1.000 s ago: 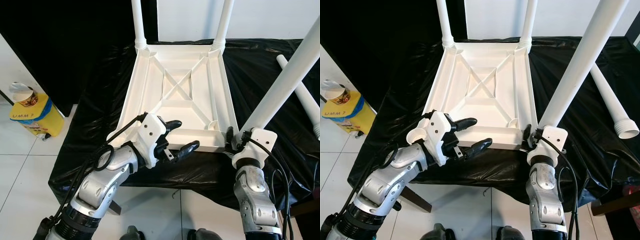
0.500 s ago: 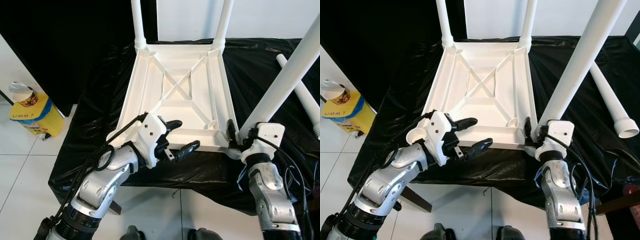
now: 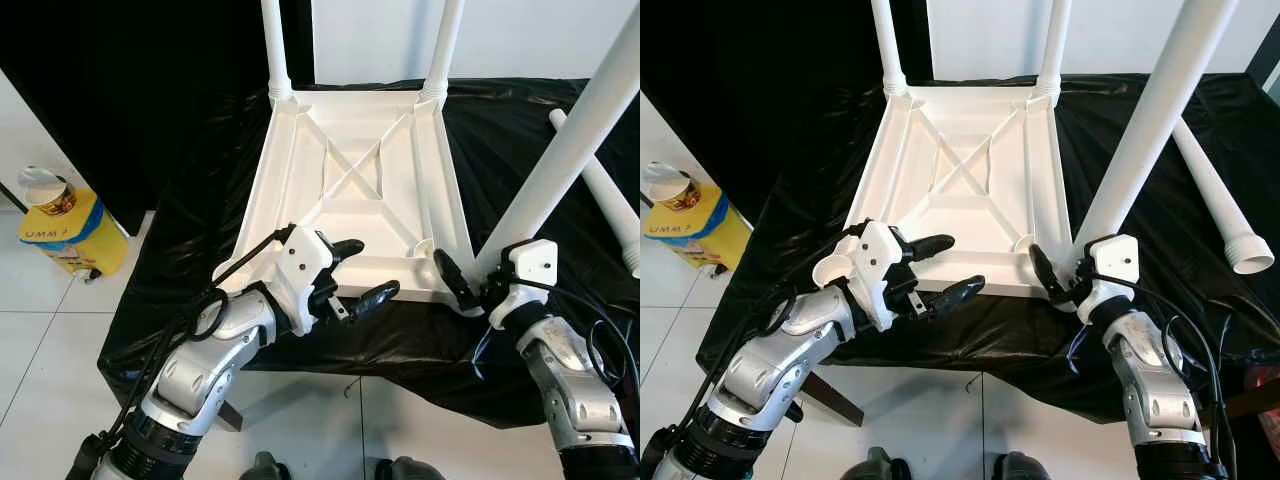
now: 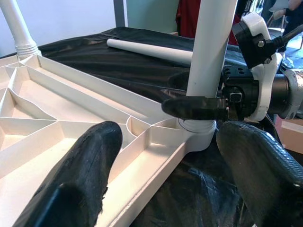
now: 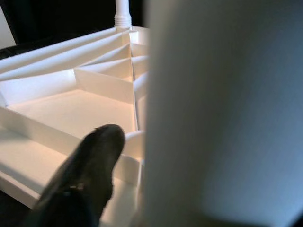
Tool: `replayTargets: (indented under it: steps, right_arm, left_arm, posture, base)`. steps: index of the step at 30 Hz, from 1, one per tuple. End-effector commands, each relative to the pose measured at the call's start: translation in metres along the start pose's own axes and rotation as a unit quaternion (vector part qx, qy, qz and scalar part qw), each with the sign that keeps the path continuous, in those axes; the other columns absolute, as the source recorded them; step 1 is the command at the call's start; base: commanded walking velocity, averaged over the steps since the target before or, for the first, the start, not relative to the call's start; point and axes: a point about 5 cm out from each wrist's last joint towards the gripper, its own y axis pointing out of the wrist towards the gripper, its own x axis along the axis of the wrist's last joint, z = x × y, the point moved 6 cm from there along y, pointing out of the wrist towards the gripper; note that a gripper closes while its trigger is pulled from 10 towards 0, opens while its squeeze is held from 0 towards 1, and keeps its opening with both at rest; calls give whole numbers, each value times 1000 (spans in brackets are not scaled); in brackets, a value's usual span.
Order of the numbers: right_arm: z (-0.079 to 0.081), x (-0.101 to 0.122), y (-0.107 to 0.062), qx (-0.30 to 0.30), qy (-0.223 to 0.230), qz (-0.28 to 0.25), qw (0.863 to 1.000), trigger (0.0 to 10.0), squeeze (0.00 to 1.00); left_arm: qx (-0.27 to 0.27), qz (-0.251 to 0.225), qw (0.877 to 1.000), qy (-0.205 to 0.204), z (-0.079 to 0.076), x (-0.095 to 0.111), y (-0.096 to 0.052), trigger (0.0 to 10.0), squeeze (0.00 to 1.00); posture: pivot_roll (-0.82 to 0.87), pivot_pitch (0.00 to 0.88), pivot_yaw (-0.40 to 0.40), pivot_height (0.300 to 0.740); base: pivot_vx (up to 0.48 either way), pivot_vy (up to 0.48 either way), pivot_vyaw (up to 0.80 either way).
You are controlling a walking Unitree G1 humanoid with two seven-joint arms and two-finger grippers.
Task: Building children table
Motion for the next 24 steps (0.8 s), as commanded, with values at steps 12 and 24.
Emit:
replayTargets:
  steps: [12,24]
  right_arm:
    - [-2,-19,1,1,27,25,999,10000,0]
    - [4,-34,-1,-112,57,58,990,10000,0]
  left_arm:
    - [-8,24,1000,12,-2,-9,-5,10000,0]
    - [27,38,999,-16,0,-26,0,10000,0]
  posture:
    - [43,102,25,740]
    - [27,101,29,740]
  base:
    - [0,0,0]
    - [0,0,0]
